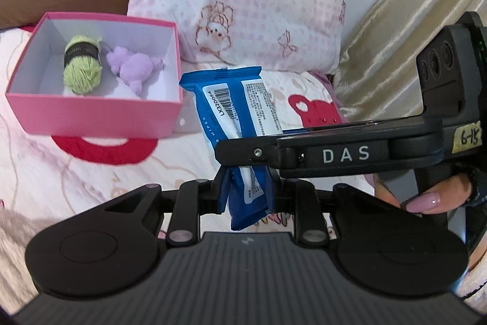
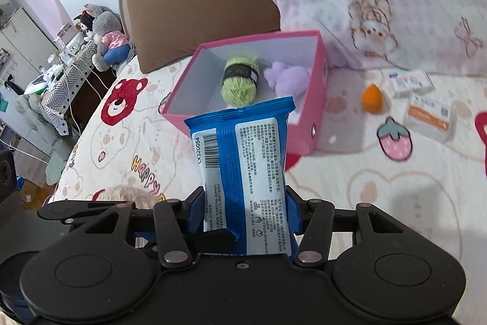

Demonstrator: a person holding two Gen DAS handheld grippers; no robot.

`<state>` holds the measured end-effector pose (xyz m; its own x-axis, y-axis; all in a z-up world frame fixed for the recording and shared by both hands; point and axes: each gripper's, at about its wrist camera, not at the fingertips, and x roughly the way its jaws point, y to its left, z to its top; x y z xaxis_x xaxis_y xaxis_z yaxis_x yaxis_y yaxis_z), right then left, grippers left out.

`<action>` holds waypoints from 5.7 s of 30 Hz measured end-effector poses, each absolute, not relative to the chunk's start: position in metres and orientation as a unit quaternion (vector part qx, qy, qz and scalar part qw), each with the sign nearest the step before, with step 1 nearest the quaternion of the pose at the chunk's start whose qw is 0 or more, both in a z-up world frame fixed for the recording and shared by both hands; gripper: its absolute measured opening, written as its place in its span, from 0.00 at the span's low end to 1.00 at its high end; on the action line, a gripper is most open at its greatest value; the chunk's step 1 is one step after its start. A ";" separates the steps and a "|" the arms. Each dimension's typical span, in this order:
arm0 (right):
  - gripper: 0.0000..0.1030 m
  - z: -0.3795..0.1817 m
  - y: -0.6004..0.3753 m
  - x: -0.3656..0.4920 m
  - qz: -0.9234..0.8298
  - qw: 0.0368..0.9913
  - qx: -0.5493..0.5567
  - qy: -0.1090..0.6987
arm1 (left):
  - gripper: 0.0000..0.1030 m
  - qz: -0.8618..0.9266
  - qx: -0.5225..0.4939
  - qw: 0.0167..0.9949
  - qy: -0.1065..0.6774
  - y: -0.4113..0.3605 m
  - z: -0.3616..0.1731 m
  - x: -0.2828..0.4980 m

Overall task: Organize objects
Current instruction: 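Carry the blue packet with the right gripper toward the pink box, then lower the blue packet into the pink box beside the yarn ball, then open the right gripper to release the blue packet in the box, then raise the open right gripper out of the pink box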

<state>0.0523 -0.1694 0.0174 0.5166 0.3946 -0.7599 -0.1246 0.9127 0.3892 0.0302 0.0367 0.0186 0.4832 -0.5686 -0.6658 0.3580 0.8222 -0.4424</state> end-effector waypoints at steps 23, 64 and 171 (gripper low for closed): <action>0.55 0.065 -0.124 0.220 0.173 0.873 0.035 0.454 | 0.26 -0.248 -0.180 0.880 0.363 0.094 0.031 0.179; 0.50 -0.088 -0.106 0.307 0.252 0.831 -0.018 0.495 | 0.33 -0.181 -0.237 0.852 0.431 0.182 -0.074 0.249; 0.83 0.058 -0.209 -0.012 0.143 0.932 -0.042 0.330 | 0.95 -0.165 0.011 0.876 0.453 0.049 0.070 0.036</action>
<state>-0.0118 -0.2087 0.0579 0.7410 0.2390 -0.6276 -0.2943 0.9556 0.0165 0.0363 0.0487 0.0697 0.5349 -0.2795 -0.7973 0.2993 0.9452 -0.1306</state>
